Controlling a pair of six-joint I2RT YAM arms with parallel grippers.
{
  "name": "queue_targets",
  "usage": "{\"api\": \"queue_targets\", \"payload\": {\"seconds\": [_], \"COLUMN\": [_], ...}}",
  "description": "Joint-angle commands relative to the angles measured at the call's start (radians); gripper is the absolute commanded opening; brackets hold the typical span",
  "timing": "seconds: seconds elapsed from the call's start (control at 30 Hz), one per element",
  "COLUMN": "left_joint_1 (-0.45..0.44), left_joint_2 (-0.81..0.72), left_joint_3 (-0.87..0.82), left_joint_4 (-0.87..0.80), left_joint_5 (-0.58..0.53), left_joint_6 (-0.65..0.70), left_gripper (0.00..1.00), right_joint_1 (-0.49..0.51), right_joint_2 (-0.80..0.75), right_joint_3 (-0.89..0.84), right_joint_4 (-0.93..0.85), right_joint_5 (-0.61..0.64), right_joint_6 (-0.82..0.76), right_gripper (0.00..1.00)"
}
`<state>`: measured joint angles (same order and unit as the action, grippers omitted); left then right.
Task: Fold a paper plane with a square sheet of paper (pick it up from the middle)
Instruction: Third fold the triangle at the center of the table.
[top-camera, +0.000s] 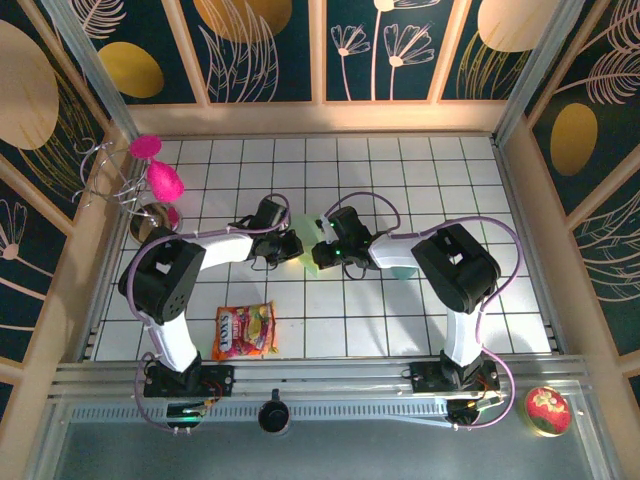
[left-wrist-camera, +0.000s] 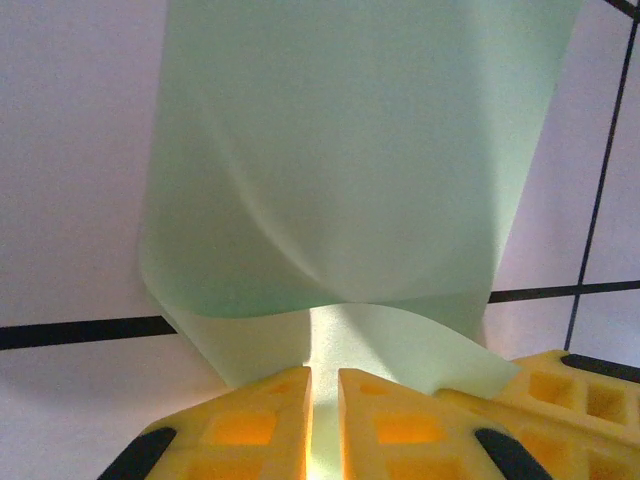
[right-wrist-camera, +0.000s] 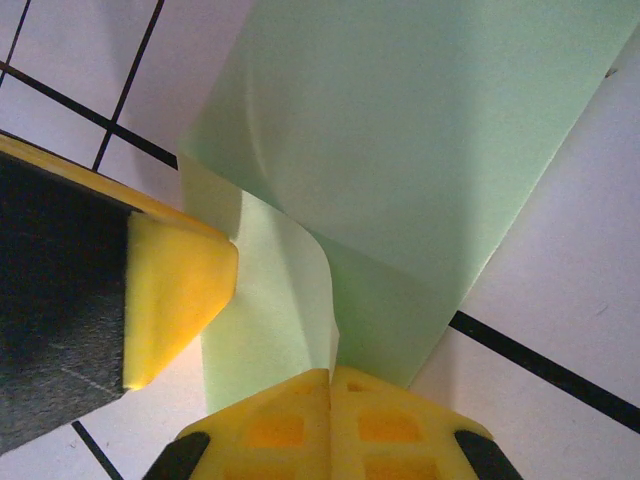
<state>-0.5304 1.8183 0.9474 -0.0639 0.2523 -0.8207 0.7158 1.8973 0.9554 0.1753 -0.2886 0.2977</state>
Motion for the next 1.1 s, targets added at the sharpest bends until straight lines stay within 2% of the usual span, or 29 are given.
{"api": "queue_targets", "payload": {"seconds": [0.0, 0.2, 0.4, 0.47, 0.6, 0.73, 1.07], "left_joint_1": [0.000, -0.001, -0.002, -0.002, -0.002, -0.001, 0.000], "left_joint_2": [0.026, 0.039, 0.041, 0.039, 0.034, 0.032, 0.013], "left_joint_3": [0.003, 0.002, 0.001, 0.002, 0.004, 0.004, 0.005], "left_joint_4": [-0.025, -0.034, -0.041, -0.039, -0.035, -0.028, -0.016], "left_joint_5": [-0.016, -0.028, -0.034, -0.033, -0.028, -0.021, 0.003], "left_joint_6": [0.004, 0.005, 0.004, 0.003, 0.002, 0.002, 0.005], "left_gripper": [0.15, 0.14, 0.14, 0.13, 0.12, 0.11, 0.10], "right_joint_1": [0.007, 0.006, -0.012, -0.016, -0.002, 0.043, 0.066], "right_joint_2": [0.025, 0.005, -0.107, -0.141, -0.157, -0.122, -0.038], "right_joint_3": [0.008, 0.010, 0.017, 0.017, 0.014, 0.025, 0.041], "right_joint_4": [-0.051, -0.060, -0.091, -0.102, -0.105, -0.092, -0.079], "right_joint_5": [0.016, 0.029, 0.059, 0.068, 0.013, -0.059, -0.097], "right_joint_6": [-0.004, 0.015, 0.102, 0.134, 0.182, 0.212, 0.241], "right_gripper": [0.00, 0.01, 0.20, 0.23, 0.20, 0.13, 0.05]}}
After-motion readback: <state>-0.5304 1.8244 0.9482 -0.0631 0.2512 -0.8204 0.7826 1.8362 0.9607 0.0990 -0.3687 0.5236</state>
